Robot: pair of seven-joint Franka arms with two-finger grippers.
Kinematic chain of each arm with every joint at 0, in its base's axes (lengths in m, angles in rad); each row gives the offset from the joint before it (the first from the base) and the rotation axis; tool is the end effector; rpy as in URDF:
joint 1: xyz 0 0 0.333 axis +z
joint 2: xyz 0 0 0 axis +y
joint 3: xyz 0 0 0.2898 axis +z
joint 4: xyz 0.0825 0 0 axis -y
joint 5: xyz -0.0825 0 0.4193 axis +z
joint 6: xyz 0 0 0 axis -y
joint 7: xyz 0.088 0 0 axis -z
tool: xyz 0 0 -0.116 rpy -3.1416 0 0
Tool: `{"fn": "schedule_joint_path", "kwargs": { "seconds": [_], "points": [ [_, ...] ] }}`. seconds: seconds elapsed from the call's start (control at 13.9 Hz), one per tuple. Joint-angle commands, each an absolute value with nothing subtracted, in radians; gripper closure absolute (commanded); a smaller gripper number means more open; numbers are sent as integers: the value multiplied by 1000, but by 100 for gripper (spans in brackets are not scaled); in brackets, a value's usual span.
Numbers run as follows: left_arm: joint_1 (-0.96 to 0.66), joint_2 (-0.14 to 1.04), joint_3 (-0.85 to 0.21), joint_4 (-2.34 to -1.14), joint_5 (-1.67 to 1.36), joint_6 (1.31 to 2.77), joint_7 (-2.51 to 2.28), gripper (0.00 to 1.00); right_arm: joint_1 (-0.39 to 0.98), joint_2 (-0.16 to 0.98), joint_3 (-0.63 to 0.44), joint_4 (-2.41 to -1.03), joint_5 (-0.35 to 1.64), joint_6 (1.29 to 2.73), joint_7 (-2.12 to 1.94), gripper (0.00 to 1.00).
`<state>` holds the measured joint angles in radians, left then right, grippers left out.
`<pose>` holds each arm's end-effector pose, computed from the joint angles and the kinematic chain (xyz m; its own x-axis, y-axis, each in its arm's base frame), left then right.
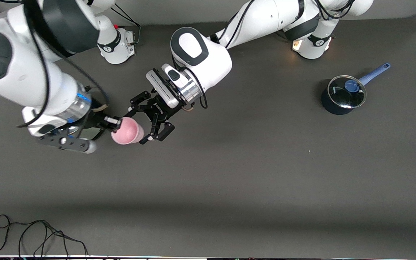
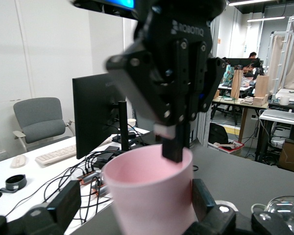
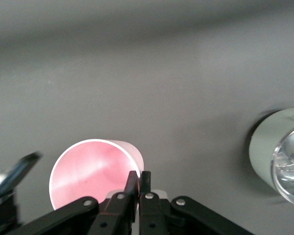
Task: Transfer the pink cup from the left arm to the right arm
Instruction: 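Pull the cup away with the right gripper while the left gripper withdraws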
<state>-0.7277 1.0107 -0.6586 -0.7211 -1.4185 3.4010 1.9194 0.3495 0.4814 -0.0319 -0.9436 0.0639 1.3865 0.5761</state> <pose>0.5220 -0.6263 0.4361 0.1044 -0.0960 0.9899 -0.7827 -0.6220 0.0222 0.6543 0.2303 0.5752 0.9687 -0.2412 -0.0583 -0.2427 -0.9699 -0.0199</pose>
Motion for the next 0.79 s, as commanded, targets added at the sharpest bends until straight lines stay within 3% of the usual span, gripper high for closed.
{"fn": "schedule_joint_path", "kwargs": {
  "seconds": [0.0, 0.22, 0.72],
  "points": [
    [-698, 967, -640, -791, -1388, 3418, 1896, 0, 270, 483, -29, -936, 52, 1405, 528, 100],
    [-560, 882, -644, -1012, -1313, 3358, 1898, 0, 154, 483, -29, -937, 26, 1407, 390, 100],
    [-248, 645, -641, -1450, -1197, 3004, 1898, 0, -127, 483, -28, -975, -17, 1512, 93, 100]
  ]
}}
